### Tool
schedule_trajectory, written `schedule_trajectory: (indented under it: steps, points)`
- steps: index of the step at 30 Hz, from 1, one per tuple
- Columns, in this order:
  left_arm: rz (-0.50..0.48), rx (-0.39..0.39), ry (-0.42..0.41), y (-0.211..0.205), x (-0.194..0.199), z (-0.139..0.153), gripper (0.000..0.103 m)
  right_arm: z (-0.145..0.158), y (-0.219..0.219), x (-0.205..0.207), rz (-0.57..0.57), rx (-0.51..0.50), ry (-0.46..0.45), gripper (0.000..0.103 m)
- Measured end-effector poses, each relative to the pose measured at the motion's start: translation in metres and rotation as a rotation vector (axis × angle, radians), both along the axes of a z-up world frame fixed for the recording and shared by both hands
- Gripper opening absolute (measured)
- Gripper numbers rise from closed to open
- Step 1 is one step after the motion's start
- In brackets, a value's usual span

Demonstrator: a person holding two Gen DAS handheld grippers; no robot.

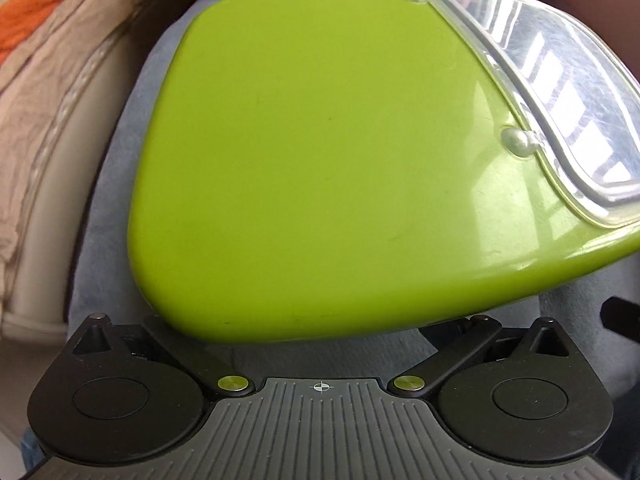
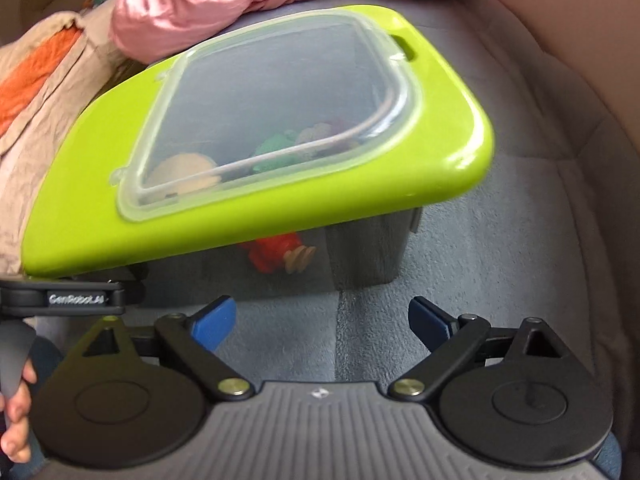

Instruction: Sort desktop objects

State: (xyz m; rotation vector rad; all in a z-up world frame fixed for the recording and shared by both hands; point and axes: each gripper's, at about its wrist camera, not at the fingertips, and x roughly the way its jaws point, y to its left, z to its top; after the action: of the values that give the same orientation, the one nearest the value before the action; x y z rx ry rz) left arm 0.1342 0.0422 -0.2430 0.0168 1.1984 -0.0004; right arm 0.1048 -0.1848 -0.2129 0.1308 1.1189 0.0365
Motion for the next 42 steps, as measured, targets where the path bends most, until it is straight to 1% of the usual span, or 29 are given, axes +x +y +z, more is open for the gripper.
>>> schedule_trajectory:
  steps: [2, 4, 7, 8, 11, 13, 16, 20, 22, 25, 26, 27, 29, 31, 33, 34, 36, 37, 40, 42]
  points:
    - [0.011, 0.017, -0.017, 0.002, 0.009, 0.001, 0.103, -0.004, -0.005, 0.003, -0.021, 0.007, 0.006, 0.094]
    - [0.040, 0.019, -0.022, 0.010, 0.019, 0.001, 0.103, -0.006, -0.009, 0.005, -0.034, 0.011, 0.011, 0.094]
    - [0.082, 0.050, -0.024, 0.022, 0.031, 0.002, 0.103, -0.007, -0.011, 0.006, -0.047, 0.008, 0.010, 0.094]
    - [0.091, 0.047, -0.020, 0.025, 0.030, 0.004, 0.103, -0.006, -0.012, 0.006, -0.048, 0.011, 0.011, 0.094]
    - [0.086, -0.025, -0.019, 0.029, 0.013, 0.022, 0.103, -0.002, -0.013, 0.001, -0.049, 0.029, 0.015, 0.094]
    - [0.072, -0.073, -0.031, 0.025, -0.004, 0.040, 0.103, 0.006, -0.012, -0.008, -0.047, 0.045, 0.012, 0.094]
    - [0.048, -0.116, -0.077, 0.023, -0.034, 0.079, 0.103, 0.025, -0.010, -0.027, -0.056, 0.070, -0.022, 0.094]
    - [0.011, -0.116, -0.186, 0.023, -0.072, 0.139, 0.103, 0.068, -0.009, -0.065, -0.065, 0.095, -0.100, 0.096]
    - [-0.011, -0.102, -0.254, 0.023, -0.100, 0.171, 0.103, 0.092, -0.009, -0.087, -0.074, 0.117, -0.151, 0.099]
    - [0.004, -0.091, -0.353, 0.025, -0.126, 0.202, 0.103, 0.126, -0.010, -0.113, -0.075, 0.157, -0.219, 0.103]
    - [0.021, -0.099, -0.378, 0.023, -0.132, 0.211, 0.103, 0.136, -0.009, -0.119, -0.077, 0.160, -0.233, 0.103]
    - [0.032, -0.109, -0.386, 0.021, -0.134, 0.217, 0.103, 0.145, -0.007, -0.122, -0.080, 0.154, -0.241, 0.103]
    - [0.029, -0.125, -0.377, 0.016, -0.136, 0.223, 0.103, 0.160, 0.000, -0.124, -0.077, 0.105, -0.222, 0.103]
    - [0.006, -0.115, -0.357, 0.007, -0.132, 0.219, 0.103, 0.173, 0.012, -0.126, -0.059, 0.030, -0.210, 0.103]
    - [-0.018, -0.088, -0.339, -0.002, -0.130, 0.211, 0.103, 0.185, 0.022, -0.132, -0.044, -0.031, -0.249, 0.103]
    - [-0.027, -0.078, -0.329, -0.005, -0.130, 0.206, 0.103, 0.189, 0.025, -0.134, -0.047, -0.045, -0.264, 0.103]
    - [-0.032, -0.074, -0.309, -0.006, -0.132, 0.199, 0.103, 0.195, 0.028, -0.137, -0.061, -0.045, -0.276, 0.103]
    - [-0.031, -0.078, -0.295, -0.005, -0.133, 0.196, 0.103, 0.195, 0.028, -0.136, -0.067, -0.027, -0.266, 0.103]
    - [-0.041, -0.088, -0.243, -0.004, -0.130, 0.189, 0.103, 0.187, 0.030, -0.128, -0.099, 0.025, -0.205, 0.103]
    - [-0.040, -0.090, -0.228, 0.000, -0.130, 0.186, 0.103, 0.179, 0.033, -0.122, -0.122, 0.043, -0.162, 0.103]
